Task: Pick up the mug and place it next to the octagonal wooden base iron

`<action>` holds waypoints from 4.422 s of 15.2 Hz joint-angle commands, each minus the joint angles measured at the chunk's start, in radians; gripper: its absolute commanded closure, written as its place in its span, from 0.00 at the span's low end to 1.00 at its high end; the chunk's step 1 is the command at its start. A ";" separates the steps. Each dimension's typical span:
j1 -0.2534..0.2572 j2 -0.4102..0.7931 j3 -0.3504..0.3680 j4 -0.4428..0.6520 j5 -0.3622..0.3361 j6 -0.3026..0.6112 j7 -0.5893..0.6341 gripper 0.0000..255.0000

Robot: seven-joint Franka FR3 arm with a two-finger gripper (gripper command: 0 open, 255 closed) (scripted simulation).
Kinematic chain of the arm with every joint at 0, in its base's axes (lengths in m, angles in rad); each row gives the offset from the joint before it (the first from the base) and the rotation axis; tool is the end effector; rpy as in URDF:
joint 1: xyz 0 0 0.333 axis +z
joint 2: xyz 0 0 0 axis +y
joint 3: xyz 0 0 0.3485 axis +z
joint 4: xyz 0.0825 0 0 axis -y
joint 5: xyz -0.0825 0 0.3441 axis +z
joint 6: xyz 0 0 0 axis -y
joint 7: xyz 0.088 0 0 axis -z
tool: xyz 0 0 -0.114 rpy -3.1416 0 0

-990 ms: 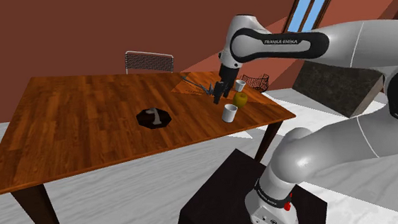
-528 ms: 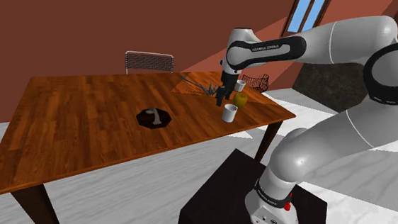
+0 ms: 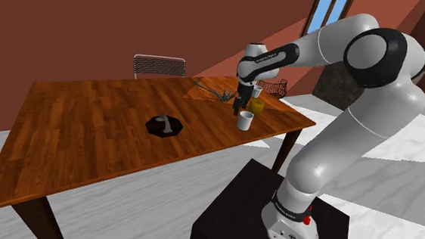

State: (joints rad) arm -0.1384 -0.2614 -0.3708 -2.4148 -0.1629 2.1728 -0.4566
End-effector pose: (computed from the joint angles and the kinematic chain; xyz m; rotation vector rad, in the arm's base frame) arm 0.3559 -0.2141 0.4505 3.1014 0.0787 -0.0198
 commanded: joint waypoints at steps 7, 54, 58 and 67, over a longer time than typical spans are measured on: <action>-0.040 0.278 -0.099 0.138 0.081 0.133 -0.180 0.00; -0.082 0.376 -0.128 0.304 0.127 0.060 -0.276 1.00; -0.078 0.348 -0.129 0.329 0.112 0.009 -0.268 1.00; -0.072 0.295 -0.129 0.398 0.087 -0.107 -0.257 1.00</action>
State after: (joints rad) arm -0.2114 0.0384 -0.5000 -2.0264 -0.0742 2.0800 -0.7141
